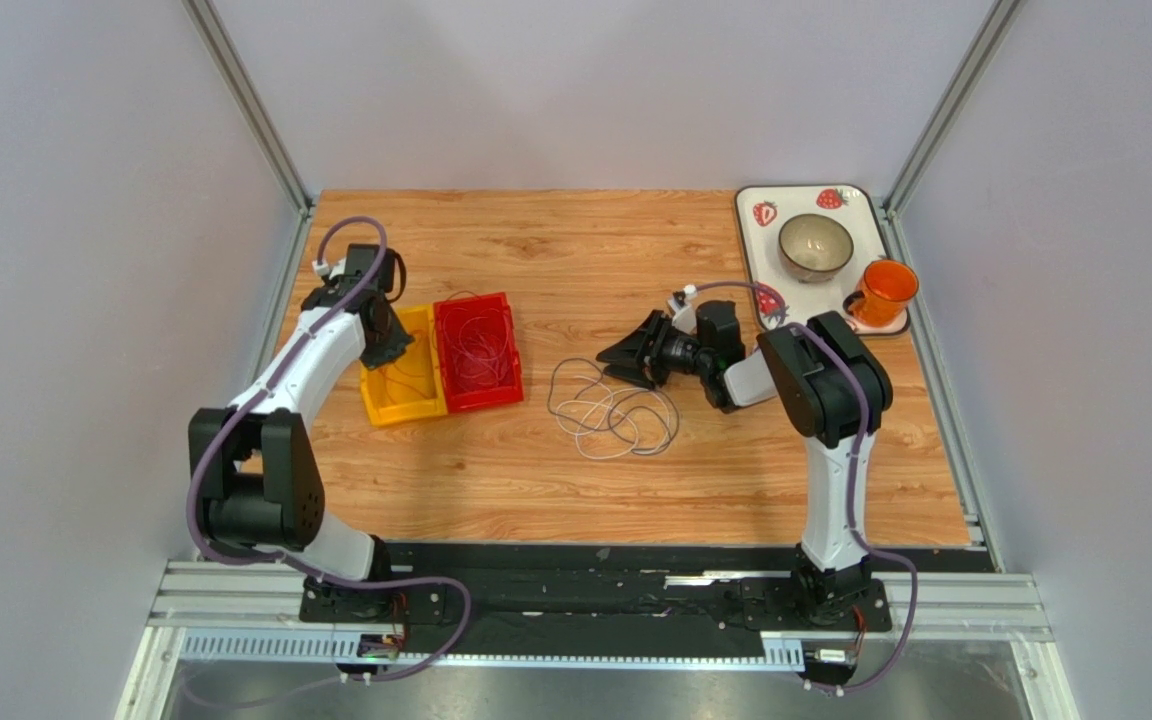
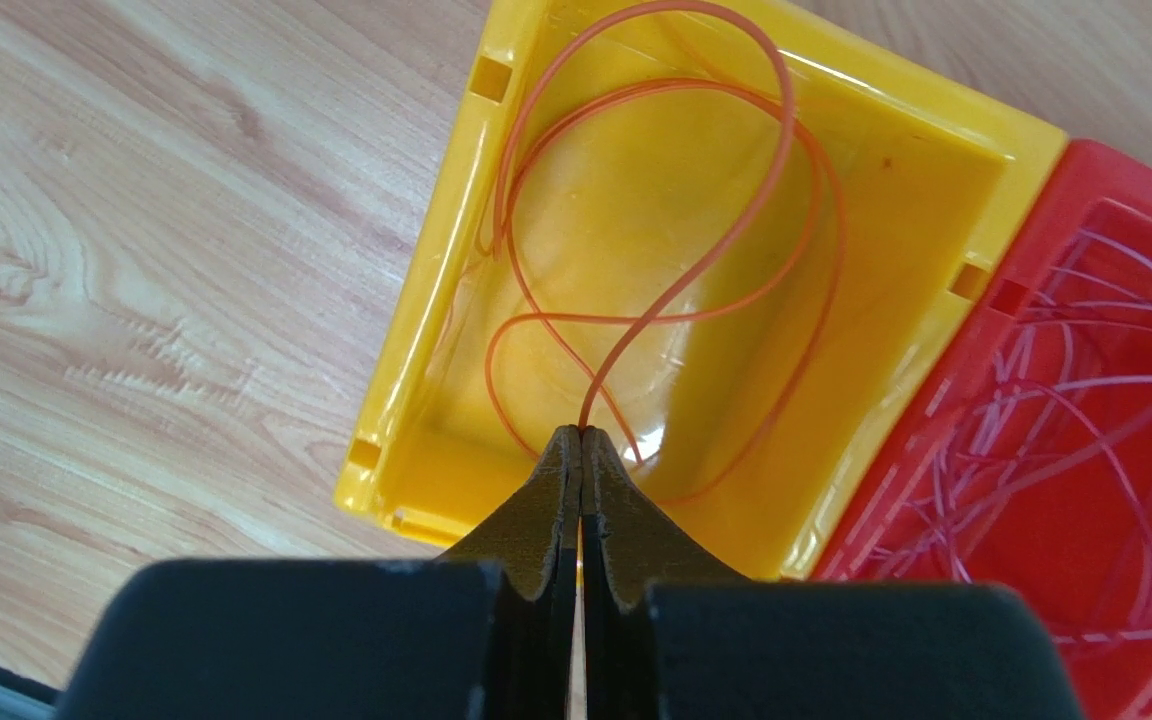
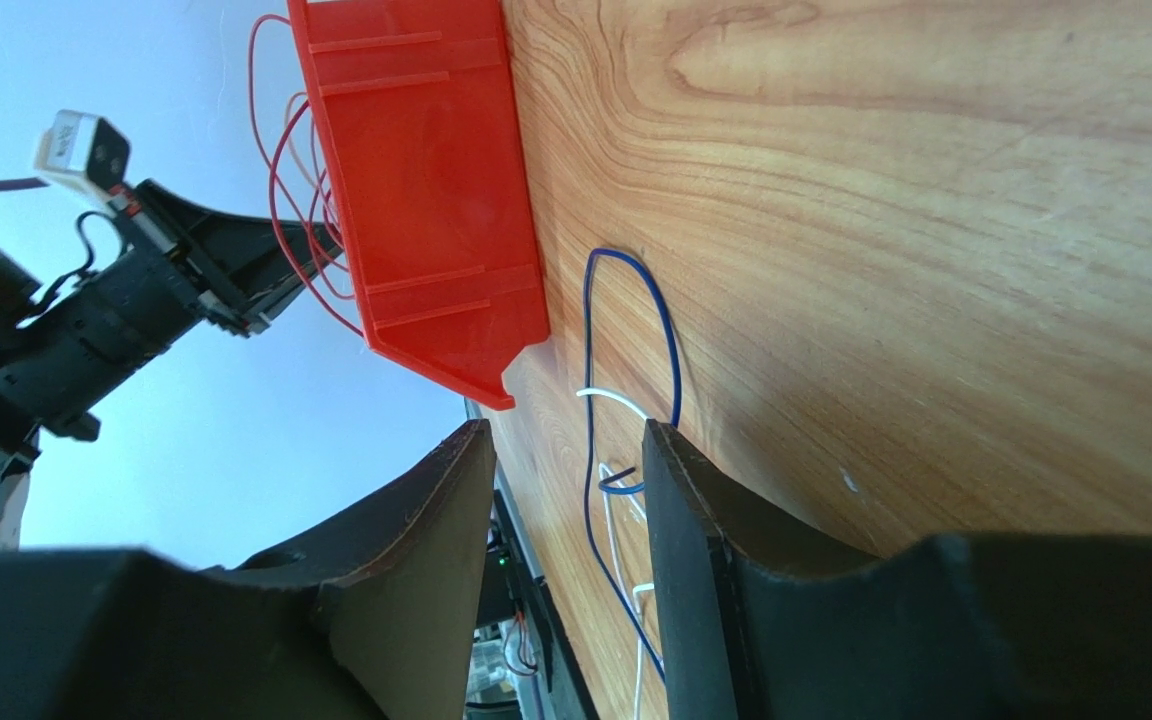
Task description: Untangle the cables
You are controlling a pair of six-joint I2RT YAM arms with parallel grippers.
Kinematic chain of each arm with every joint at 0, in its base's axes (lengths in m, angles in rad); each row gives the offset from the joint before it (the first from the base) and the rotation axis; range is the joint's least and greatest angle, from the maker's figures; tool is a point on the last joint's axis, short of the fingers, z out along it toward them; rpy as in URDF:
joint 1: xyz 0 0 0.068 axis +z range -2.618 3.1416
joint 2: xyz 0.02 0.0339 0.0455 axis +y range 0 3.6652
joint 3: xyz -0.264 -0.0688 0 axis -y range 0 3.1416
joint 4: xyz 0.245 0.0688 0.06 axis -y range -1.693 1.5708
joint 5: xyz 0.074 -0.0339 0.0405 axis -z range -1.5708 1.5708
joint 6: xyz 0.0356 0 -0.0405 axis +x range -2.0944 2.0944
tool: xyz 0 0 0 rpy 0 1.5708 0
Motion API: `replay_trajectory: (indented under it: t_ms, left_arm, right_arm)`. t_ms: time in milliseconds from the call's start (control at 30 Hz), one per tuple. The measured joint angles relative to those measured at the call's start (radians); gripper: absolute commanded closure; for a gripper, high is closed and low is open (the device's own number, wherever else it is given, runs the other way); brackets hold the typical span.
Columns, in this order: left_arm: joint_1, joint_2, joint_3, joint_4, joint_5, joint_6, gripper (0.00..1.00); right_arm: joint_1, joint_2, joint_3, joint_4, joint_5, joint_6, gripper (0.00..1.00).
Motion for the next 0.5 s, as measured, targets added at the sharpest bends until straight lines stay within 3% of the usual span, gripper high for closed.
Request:
replay_trajectory:
  t_ms: [267,500]
  left_arm:
    - [-0.015,0.066,-0.03,0.054,-0.04,-0.002,1.0]
    - [-0.137,0.074,-0.037,0.082,-0.102,-0.006,1.0]
  right_arm:
    - [-0.002,0.01,0.0,0.032,-0.01,0.022,0.56]
    - [-0.002,0.01,0.0,0.04,-0.016,0.033,0.56]
